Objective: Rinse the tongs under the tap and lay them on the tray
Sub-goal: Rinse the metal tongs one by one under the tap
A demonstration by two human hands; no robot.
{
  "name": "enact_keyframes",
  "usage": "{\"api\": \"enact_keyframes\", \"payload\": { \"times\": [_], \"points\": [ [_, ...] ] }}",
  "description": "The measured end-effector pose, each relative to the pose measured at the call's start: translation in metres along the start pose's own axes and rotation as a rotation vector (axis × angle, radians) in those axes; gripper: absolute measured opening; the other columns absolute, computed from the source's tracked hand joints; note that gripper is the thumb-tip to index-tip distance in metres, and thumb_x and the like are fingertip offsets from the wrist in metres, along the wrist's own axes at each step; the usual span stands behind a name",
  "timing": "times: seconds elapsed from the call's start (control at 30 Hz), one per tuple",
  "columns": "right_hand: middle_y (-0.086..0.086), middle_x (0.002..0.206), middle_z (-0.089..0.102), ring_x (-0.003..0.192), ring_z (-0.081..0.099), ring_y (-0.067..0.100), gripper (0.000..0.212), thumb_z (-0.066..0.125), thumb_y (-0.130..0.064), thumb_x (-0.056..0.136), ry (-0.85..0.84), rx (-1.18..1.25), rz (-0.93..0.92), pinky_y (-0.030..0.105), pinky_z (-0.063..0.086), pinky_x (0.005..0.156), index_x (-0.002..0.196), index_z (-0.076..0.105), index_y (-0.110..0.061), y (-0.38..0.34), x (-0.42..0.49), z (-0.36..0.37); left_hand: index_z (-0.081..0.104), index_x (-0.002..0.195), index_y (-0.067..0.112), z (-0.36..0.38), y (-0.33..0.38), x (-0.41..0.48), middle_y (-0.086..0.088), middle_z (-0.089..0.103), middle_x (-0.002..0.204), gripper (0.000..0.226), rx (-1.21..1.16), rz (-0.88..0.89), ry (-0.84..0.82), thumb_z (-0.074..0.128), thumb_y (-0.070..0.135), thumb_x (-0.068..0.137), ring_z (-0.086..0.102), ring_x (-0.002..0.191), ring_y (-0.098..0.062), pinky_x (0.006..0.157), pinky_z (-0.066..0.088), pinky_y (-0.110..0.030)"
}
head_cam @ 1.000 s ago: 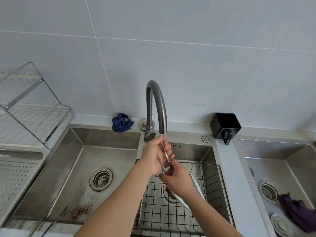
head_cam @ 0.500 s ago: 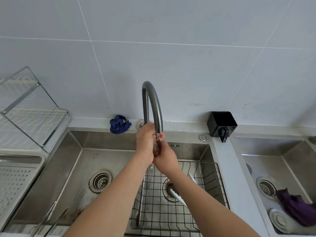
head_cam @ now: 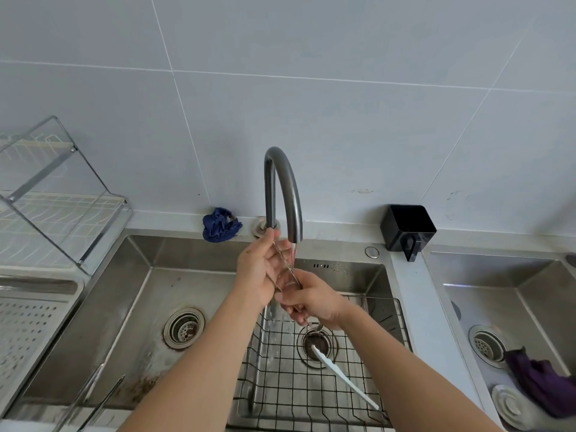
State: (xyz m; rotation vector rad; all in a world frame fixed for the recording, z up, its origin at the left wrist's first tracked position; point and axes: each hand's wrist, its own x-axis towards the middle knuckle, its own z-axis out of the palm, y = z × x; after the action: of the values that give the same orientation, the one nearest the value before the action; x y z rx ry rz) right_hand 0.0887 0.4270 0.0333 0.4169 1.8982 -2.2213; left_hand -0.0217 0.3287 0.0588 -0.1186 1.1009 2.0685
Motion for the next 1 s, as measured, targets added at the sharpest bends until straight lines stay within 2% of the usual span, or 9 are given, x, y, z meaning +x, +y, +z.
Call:
{"api": "enact_keyframes", "payload": {
  "times": [0.13, 0.23, 0.33, 0.4, 0.47, 0.6, 0.67, 0.77, 1.0],
  "points": [
    [0.012, 0.087, 0.069, 0.063, 0.059, 0.025, 0.034, 0.058, -0.013, 0.095, 0.333, -0.623, -0.035, 0.041, 0.052, 0.056, 0.127, 0.046, -0.014, 0.006, 0.010, 0.020, 0.052, 0.128, 0.018, 0.004, -0.029, 0.001, -0.010, 0.072, 0.106, 0.055, 0.349, 0.066, 0.300, 0.082, 0.023, 0.083, 0.073, 0.088, -0.023, 0.068, 0.058, -0.037],
    [0.015, 0.101, 0.071, 0.081, 0.068, 0.034, 0.060, 0.050, -0.014, 0.095, 0.413, -1.006, -0.040, 0.043, 0.055, 0.068, 0.150, 0.027, -0.012, 0.012, 0.014, 0.032, 0.048, 0.128, 0.015, 0.003, -0.036, 0.005, -0.013, 0.068, 0.097, 0.042, 0.311, -0.012, 0.293, 0.071, 0.017, 0.093, 0.072, 0.087, -0.029, 0.075, 0.060, -0.042],
    [0.008, 0.088, 0.067, 0.053, 0.061, 0.021, 0.060, 0.060, -0.012, 0.084, 0.245, -0.378, 0.035, 0.031, 0.048, 0.047, 0.139, 0.039, -0.020, 0.013, 0.003, 0.024, 0.056, 0.127, 0.007, -0.004, -0.026, 0.006, -0.013, 0.068, 0.079, 0.034, 0.178, -0.051, 0.113, 0.061, 0.001, 0.094, 0.074, 0.078, -0.032, 0.077, 0.058, -0.042],
    [0.005, 0.068, 0.052, 0.037, 0.044, 0.012, 0.035, 0.070, -0.009, 0.083, 0.029, 0.128, 0.080, 0.021, 0.035, 0.036, 0.112, 0.053, -0.017, 0.012, -0.011, 0.009, 0.059, 0.129, 0.010, -0.010, -0.020, 0.004, -0.016, 0.074, 0.087, 0.041, 0.221, -0.065, -0.039, 0.055, -0.002, 0.089, 0.075, 0.085, -0.033, 0.080, 0.055, -0.044],
    [0.003, 0.064, 0.046, 0.035, 0.037, 0.008, 0.017, 0.073, -0.023, 0.093, -0.056, 0.348, 0.085, 0.018, 0.026, 0.033, 0.096, 0.057, -0.017, 0.013, -0.020, -0.001, 0.063, 0.128, 0.012, -0.015, -0.016, 0.004, -0.017, 0.076, 0.101, 0.038, 0.194, -0.120, -0.128, 0.054, 0.004, 0.092, 0.074, 0.090, -0.032, 0.082, 0.054, -0.044],
    [0.006, 0.061, 0.051, 0.032, 0.036, 0.012, 0.019, 0.056, -0.031, 0.105, 0.246, 0.021, -0.023, 0.018, 0.024, 0.033, 0.091, 0.056, -0.018, 0.014, -0.009, 0.015, 0.072, 0.101, 0.009, -0.009, -0.027, 0.001, -0.011, 0.075, 0.092, 0.019, 0.084, -0.107, 0.018, 0.065, 0.025, 0.094, 0.075, 0.076, -0.021, 0.068, 0.061, -0.036],
    [0.007, 0.057, 0.051, 0.032, 0.038, 0.010, 0.020, 0.050, -0.026, 0.107, 0.391, -0.137, -0.060, 0.020, 0.027, 0.032, 0.091, 0.054, -0.016, 0.014, -0.003, 0.022, 0.070, 0.097, 0.009, -0.006, -0.036, 0.001, -0.006, 0.074, 0.080, 0.032, 0.065, -0.091, 0.082, 0.070, 0.039, 0.086, 0.073, 0.069, -0.017, 0.063, 0.061, -0.033],
    [0.009, 0.059, 0.052, 0.031, 0.036, 0.011, 0.017, 0.048, -0.037, 0.108, 0.320, -0.074, -0.062, 0.018, 0.027, 0.031, 0.103, 0.054, -0.022, 0.015, -0.010, 0.026, 0.068, 0.103, 0.011, -0.008, -0.031, 0.002, -0.004, 0.068, 0.069, 0.062, 0.004, -0.114, 0.097, 0.066, 0.067, 0.077, 0.067, 0.060, -0.020, 0.061, 0.059, -0.033],
    [0.003, 0.056, 0.058, 0.036, 0.042, 0.013, 0.048, 0.033, -0.053, 0.108, 0.407, -0.062, -0.004, 0.017, 0.028, 0.036, 0.110, 0.063, -0.016, 0.016, -0.023, 0.024, 0.067, 0.105, 0.014, -0.016, -0.009, 0.014, -0.012, 0.075, 0.090, 0.037, -0.188, -0.120, 0.042, 0.071, 0.047, 0.088, 0.074, 0.076, -0.028, 0.070, 0.062, -0.040]
  ]
}}
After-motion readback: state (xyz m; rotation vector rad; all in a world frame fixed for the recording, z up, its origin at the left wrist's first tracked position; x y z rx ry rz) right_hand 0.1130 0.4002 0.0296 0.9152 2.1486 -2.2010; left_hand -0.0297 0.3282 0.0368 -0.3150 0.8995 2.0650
